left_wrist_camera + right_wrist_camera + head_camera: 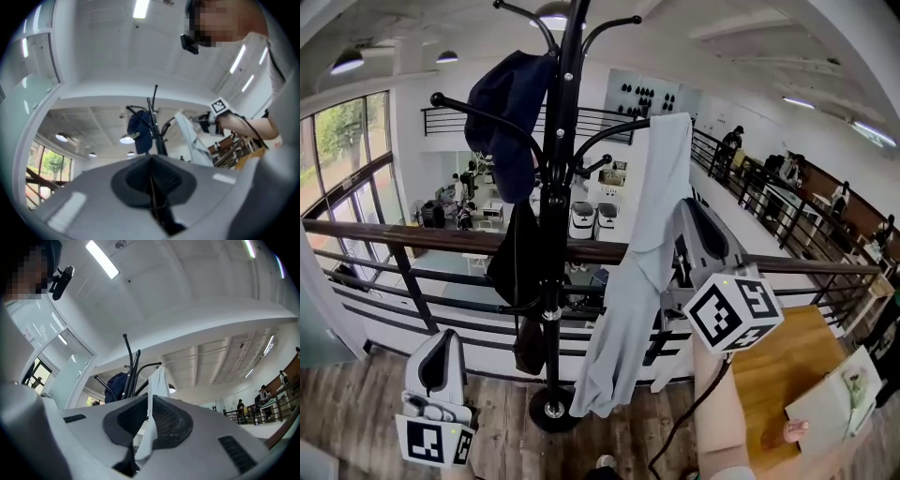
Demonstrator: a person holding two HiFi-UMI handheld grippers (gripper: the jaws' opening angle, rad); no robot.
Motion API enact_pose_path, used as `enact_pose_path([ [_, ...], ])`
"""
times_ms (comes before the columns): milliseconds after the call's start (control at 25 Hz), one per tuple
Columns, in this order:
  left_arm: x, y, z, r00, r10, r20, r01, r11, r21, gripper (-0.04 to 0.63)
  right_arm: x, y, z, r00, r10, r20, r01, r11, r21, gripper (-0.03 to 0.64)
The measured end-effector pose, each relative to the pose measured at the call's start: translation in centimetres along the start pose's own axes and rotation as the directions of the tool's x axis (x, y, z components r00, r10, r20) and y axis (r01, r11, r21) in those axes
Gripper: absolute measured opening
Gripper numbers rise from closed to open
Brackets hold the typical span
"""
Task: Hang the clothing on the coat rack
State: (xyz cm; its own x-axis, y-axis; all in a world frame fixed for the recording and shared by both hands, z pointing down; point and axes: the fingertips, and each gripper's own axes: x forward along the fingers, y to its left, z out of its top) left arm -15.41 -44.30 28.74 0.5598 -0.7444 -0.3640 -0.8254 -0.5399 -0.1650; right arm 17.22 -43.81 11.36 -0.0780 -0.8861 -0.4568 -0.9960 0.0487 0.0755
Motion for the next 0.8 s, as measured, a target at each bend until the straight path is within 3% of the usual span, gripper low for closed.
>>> enact_pose_path([
  [120, -0.5, 0.0, -0.1, 1.0, -0.019, 0.001, 0.019, 1.0, -0.002, 0.006, -1.5, 0.5, -0.9, 1.0, -0.015, -0.012, 0.015, 1.0, 0.007, 0.002],
  [800, -1.3, -3.4, 0.8, 0.997, -0.076, 0.001, 0.076, 0.997, -0.01, 0.006, -9.7, 1.9, -3.8, 0.997, -0.036, -0.065, 0.034, 0.999, -0.036, 0.002],
])
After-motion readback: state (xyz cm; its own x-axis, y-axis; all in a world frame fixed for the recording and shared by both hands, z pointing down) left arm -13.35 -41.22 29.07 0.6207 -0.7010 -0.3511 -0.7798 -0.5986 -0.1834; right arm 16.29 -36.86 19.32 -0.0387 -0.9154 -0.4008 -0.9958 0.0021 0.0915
